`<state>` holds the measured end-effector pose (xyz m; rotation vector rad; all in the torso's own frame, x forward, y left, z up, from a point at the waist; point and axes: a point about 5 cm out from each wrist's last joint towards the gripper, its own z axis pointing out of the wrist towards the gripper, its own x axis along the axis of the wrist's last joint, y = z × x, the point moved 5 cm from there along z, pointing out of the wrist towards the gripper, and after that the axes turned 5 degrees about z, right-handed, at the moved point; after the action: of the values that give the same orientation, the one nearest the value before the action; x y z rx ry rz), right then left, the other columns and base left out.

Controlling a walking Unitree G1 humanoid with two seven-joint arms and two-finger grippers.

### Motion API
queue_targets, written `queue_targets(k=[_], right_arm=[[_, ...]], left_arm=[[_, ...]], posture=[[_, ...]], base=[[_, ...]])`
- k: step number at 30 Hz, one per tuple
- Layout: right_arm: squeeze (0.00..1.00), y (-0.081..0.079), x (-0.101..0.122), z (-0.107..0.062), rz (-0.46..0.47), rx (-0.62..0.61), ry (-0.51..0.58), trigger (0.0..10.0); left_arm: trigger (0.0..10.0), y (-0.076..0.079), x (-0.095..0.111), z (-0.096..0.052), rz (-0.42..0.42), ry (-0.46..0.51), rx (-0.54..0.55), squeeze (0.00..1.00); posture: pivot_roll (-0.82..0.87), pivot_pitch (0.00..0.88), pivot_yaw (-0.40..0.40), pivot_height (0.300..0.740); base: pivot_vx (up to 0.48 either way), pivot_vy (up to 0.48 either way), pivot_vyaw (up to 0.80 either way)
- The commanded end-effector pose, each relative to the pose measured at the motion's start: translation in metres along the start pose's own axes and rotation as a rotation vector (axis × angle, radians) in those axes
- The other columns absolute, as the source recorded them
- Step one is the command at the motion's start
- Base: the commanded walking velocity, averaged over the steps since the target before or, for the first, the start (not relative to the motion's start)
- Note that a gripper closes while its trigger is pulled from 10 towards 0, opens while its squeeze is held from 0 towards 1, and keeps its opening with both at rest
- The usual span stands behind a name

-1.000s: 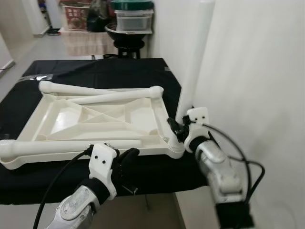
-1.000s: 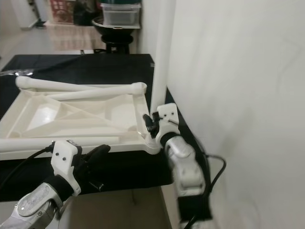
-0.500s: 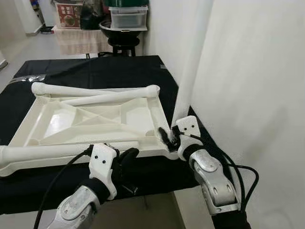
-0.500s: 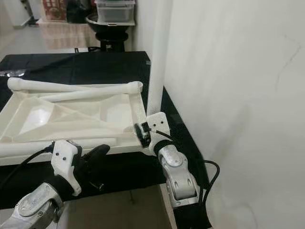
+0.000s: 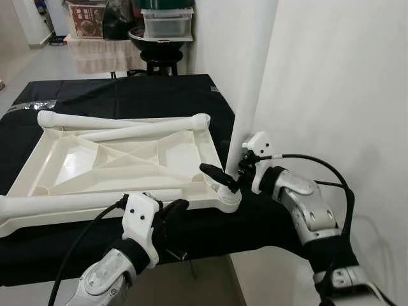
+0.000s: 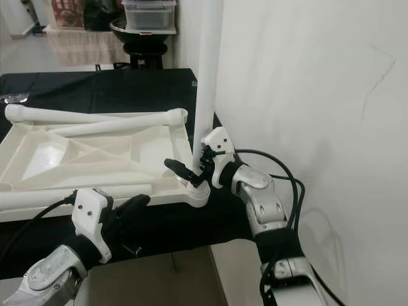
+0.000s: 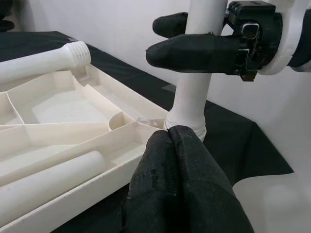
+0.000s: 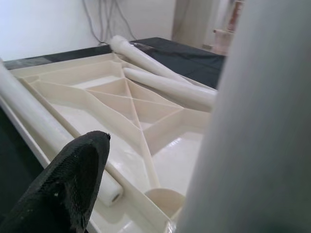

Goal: Building children table

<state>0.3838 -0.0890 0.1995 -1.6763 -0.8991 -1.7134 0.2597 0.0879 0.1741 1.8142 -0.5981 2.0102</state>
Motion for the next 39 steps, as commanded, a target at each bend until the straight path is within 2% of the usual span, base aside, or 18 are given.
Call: queue_targets(k=[1,5,10,11,12,13,14,15,16,21,28,33,34,35,36,37,38,39], right_arm=[[0.0,0.002,0.004,0.004,0.018,0.062,0.011,10.0],[0.0,0.004,0.012,0.008,0.019,0.152,0.001,10.0],[0.0,0.004,0.017,0.009,0.038,0.196,0.016,10.0],[0.0,0.002,0.017,0.009,0.056,0.223,0.021,9.1],[0.0,0.002,0.017,0.009,0.072,0.242,0.026,4.6],[0.0,0.002,0.017,0.009,0.072,0.242,0.026,4.6],[0.0,0.002,0.017,0.009,0.086,0.258,0.03,1.6],[0.0,0.002,0.017,0.009,0.086,0.258,0.03,1.6],[0.0,0.002,0.016,0.008,0.091,0.263,0.032,0.0],[0.0,0.004,0.016,0.005,0.093,0.279,0.05,0.0],[0.0,0.013,0.019,-0.01,0.05,0.201,0.087,0.0],[0.0,0.006,0.009,-0.016,0.029,0.13,0.071,0.0],[0.0,0.002,-0.001,-0.012,0.053,0.068,0.044,0.0],[0.0,0.012,-0.017,-0.004,0.077,-0.207,-0.002,0.0],[0.0,0.012,-0.017,-0.004,0.077,-0.207,-0.002,0.0],[0.0,0.02,-0.029,-0.004,0.083,-0.415,-0.036,0.0],[0.0,0.007,-0.047,-0.005,0.136,-0.555,-0.059,0.0],[0.0,0.007,-0.047,-0.005,0.136,-0.555,-0.059,0.0]], left_arm=[[10.0,0.001,-0.002,0.001,0.001,0.0,0.003,0.0],[10.0,0.002,-0.001,0.002,0.002,0.004,0.007,0.0],[10.0,0.002,-0.001,0.002,0.002,0.005,0.008,0.0],[10.0,0.002,-0.001,0.002,0.001,0.005,0.007,0.0],[10.0,0.002,-0.001,0.002,0.0,0.004,0.007,0.0],[10.0,0.002,-0.001,0.002,0.0,0.004,0.007,0.0],[10.0,0.002,0.0,0.002,-0.001,0.004,0.006,0.0],[10.0,0.002,0.0,0.002,-0.001,0.004,0.006,0.0],[10.0,0.003,0.0,0.002,-0.001,0.004,0.006,0.0],[10.0,0.003,0.0,0.001,-0.002,0.004,0.007,0.0],[10.0,0.003,0.002,0.002,-0.005,0.009,0.005,0.0],[10.0,0.003,0.003,0.002,-0.005,0.013,0.006,0.0],[10.0,0.003,0.004,0.002,-0.005,0.014,0.005,0.0],[10.0,0.002,0.005,0.001,-0.004,0.014,0.006,0.0],[10.0,0.002,0.005,0.001,-0.004,0.014,0.006,0.0],[10.0,0.001,0.005,0.001,-0.004,0.015,0.006,0.0],[10.0,0.001,0.005,0.001,-0.003,0.016,0.006,0.0],[10.0,0.001,0.005,0.001,-0.003,0.016,0.006,0.0]], posture=[[0.01,0.025,-0.09,0.74],[0.01,0.027,-0.095,0.74],[0.01,0.03,-0.091,0.74],[0.01,0.033,-0.089,0.74],[0.01,0.033,-0.089,0.74],[0.01,0.033,-0.089,0.74],[0.01,0.036,-0.088,0.74],[0.01,0.036,-0.088,0.74],[0.01,0.037,-0.088,0.74],[0.0,0.044,-0.082,0.74],[-0.01,0.06,-0.08,0.74],[-0.02,0.066,-0.082,0.74],[-0.03,0.072,-0.084,0.74],[-0.04,0.078,-0.083,0.74],[-0.04,0.078,-0.083,0.74],[-0.04,0.08,-0.082,0.74],[-0.05,0.08,-0.08,0.74],[-0.05,0.08,-0.08,0.74]], base=[[0.0,0.0,0.0],[0.0,0.0,0.0],[0.0,0.0,0.0],[0.0,0.0,0.0],[0.0,0.0,0.0],[0.0,0.0,0.0],[0.0,0.0,0.0],[0.0,0.0,0.0],[0.0,0.0,0.0],[0.0,0.0,0.0],[0.0,0.0,0.0],[0.0,0.0,0.0],[0.0,0.0,0.0],[0.0,0.0,0.0],[0.0,0.0,0.0],[0.0,0.0,0.0],[0.0,0.0,0.0],[0.0,0.0,0.0]])
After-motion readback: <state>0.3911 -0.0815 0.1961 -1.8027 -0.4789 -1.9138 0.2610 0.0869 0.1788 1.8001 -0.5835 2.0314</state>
